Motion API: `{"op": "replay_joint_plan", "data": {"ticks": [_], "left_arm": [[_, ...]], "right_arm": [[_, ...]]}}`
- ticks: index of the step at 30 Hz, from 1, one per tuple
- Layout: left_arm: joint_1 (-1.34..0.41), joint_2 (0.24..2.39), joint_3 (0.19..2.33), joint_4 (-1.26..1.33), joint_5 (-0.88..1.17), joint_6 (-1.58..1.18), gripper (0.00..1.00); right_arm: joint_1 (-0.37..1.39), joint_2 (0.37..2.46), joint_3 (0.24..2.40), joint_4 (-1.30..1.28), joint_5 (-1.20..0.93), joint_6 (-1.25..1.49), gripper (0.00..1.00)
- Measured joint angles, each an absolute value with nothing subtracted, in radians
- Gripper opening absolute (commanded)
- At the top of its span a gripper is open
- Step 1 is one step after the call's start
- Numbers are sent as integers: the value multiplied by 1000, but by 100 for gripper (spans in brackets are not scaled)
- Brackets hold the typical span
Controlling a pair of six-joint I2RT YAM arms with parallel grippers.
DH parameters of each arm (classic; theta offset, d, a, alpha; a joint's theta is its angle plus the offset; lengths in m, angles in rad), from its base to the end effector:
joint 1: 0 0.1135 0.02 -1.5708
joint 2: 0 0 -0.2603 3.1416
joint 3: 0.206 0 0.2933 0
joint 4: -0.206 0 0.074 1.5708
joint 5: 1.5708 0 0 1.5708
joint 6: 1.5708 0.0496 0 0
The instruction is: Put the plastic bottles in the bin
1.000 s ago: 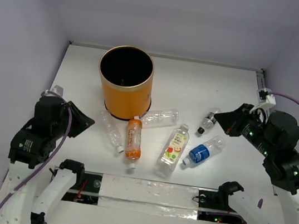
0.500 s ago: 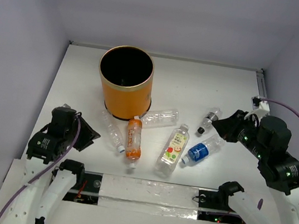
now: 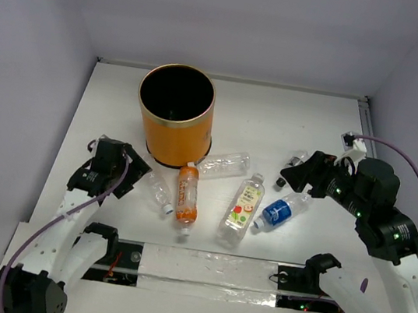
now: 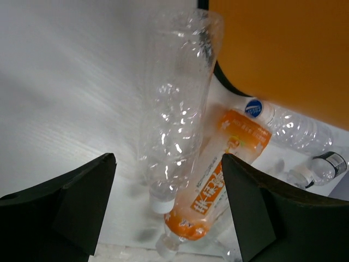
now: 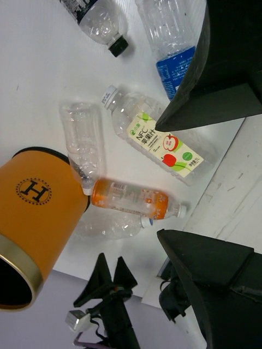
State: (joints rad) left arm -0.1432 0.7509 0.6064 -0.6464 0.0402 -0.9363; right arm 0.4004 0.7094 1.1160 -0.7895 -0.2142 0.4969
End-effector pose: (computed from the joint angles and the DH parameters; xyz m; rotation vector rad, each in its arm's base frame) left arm 0.2069 -0.0318 0.2213 -0.9218 2.2536 -0.5563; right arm 0.1580 0.0783 0.4059 -0.0492 2.0303 0.7895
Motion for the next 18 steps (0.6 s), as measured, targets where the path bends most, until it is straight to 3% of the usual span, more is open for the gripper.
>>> {"op": "replay_joint_plan", "data": {"ticks": [7,18], "left_arm": [[-143,875,595,-438,27,-897,80],[-160,1045,542,-306,-41,-847,76]], "right_arm": [[400,727,1111,-773,-253,496,89],[400,738,1111,-774,-267,493,91]]}}
